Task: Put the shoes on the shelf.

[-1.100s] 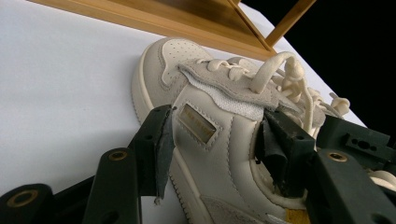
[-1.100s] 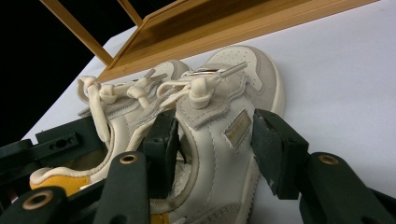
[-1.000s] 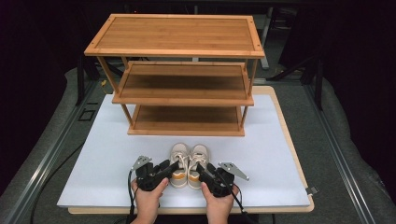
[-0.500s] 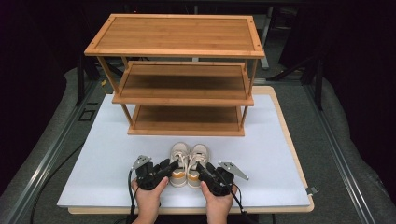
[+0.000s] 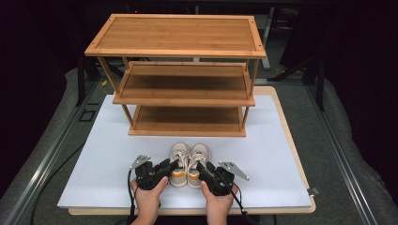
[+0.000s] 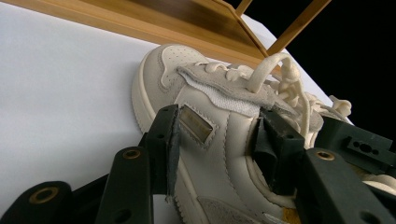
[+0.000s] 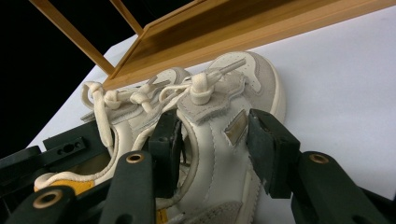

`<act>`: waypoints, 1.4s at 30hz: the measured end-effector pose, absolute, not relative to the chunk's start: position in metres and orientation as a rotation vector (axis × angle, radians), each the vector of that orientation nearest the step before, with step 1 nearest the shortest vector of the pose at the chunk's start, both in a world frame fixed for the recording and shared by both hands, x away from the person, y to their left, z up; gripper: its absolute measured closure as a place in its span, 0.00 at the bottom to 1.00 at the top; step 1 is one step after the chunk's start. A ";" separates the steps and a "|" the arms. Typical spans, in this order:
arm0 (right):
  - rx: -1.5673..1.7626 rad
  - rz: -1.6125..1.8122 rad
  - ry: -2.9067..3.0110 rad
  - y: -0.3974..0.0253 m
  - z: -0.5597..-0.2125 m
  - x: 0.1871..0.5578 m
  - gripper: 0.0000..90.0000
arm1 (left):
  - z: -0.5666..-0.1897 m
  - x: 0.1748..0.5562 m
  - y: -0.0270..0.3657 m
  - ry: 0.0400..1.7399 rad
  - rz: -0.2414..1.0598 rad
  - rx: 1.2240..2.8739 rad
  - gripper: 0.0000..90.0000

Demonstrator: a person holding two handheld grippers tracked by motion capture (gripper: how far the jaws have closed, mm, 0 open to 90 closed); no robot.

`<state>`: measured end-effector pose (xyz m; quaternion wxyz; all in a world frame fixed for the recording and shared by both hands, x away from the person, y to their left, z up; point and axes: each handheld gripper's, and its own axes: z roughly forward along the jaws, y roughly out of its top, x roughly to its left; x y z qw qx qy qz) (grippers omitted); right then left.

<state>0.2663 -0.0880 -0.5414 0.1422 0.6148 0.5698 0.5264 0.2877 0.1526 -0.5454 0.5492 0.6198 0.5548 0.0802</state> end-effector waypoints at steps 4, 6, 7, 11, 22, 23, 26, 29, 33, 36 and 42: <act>1.760 1.543 1.630 -0.087 -0.539 0.268 0.62 | -0.542 0.289 0.153 1.315 0.187 1.462 0.60; 1.769 1.526 1.640 -0.088 -0.537 0.267 0.62 | -0.541 0.289 0.153 1.311 0.190 1.464 0.60; 1.761 1.537 1.628 -0.087 -0.537 0.268 0.62 | -0.540 0.289 0.153 1.309 0.190 1.462 0.60; 1.753 1.546 1.621 -0.087 -0.533 0.268 0.62 | -0.535 0.289 0.153 1.307 0.192 1.467 0.60; 1.749 1.551 1.638 -0.087 -0.523 0.266 0.62 | -0.524 0.288 0.155 1.298 0.209 1.466 0.60; 1.735 1.579 1.616 -0.086 -0.523 0.267 0.62 | -0.523 0.288 0.155 1.300 0.210 1.466 0.60; 1.735 1.578 1.612 -0.086 -0.521 0.267 0.62 | -0.520 0.287 0.155 1.296 0.213 1.469 0.60; 1.742 1.564 1.624 -0.086 -0.519 0.266 0.62 | -0.518 0.288 0.155 1.296 0.203 1.469 0.60; 1.738 1.589 1.610 -0.086 -0.517 0.266 0.62 | -0.516 0.287 0.156 1.295 0.200 1.468 0.60; 1.730 1.602 1.612 -0.086 -0.515 0.265 0.62 | -0.513 0.287 0.156 1.293 0.200 1.467 0.60; 1.733 1.591 1.649 -0.088 -0.507 0.262 0.62 | -0.506 0.286 0.157 1.285 0.200 1.461 0.60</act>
